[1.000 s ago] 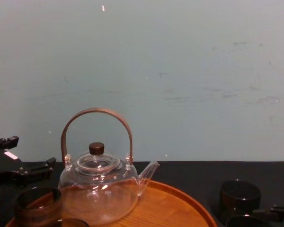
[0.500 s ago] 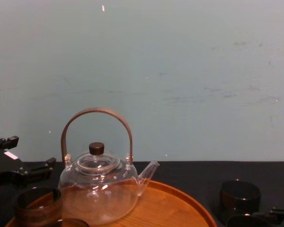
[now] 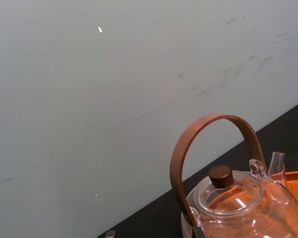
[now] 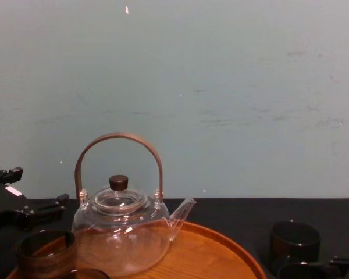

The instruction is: Pick up the glass from the table and place it on the tray.

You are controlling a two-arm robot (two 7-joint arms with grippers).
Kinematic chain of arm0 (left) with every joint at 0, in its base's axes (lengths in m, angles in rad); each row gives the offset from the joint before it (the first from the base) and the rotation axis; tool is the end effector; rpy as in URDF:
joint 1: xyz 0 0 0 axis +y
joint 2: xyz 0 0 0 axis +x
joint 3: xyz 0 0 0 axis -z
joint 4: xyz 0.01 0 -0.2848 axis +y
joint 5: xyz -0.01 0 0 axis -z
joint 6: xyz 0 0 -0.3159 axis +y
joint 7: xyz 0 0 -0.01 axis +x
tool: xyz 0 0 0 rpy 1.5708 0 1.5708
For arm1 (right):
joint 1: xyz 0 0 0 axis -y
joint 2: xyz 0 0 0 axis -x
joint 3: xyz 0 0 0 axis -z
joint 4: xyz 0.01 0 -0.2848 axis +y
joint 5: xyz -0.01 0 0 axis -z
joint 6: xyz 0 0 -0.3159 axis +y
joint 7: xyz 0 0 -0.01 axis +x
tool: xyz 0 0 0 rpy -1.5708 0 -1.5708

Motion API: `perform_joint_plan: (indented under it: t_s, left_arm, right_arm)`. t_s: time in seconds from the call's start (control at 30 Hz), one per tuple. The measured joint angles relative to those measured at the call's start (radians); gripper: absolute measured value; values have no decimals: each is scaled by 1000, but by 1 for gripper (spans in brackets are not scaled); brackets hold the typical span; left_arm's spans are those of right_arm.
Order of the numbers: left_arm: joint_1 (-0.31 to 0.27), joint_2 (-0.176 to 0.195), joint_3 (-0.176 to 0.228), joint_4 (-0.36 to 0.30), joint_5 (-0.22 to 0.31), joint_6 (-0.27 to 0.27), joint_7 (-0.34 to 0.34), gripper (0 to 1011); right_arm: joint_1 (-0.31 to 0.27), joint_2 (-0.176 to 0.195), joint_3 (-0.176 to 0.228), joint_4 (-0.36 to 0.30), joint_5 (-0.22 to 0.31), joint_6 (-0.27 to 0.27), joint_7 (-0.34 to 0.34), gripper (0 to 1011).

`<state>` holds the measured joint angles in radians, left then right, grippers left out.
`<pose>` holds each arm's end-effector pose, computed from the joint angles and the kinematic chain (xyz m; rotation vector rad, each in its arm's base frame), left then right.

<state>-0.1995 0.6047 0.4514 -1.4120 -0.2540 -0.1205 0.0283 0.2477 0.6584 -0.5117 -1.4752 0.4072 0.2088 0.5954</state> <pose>0.3639 0.0778 -0.2994 0.3044 -0.2849 1.2480 0.3693 -0.0710 -0.2774 -0.4587 0.1043 -0.6353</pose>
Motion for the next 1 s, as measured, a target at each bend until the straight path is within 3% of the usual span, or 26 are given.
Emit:
perform_joint_plan:
  t_s: [0.67, 1.0]
  left_arm:
    - [0, 0, 0, 0, 0, 0, 0, 1002]
    - [0, 0, 0, 0, 0, 0, 0, 1001]
  right_arm:
    - [-4, 3, 6, -4, 10, -1, 7, 902]
    - [-19, 41, 32, -62, 46, 0, 27, 902]
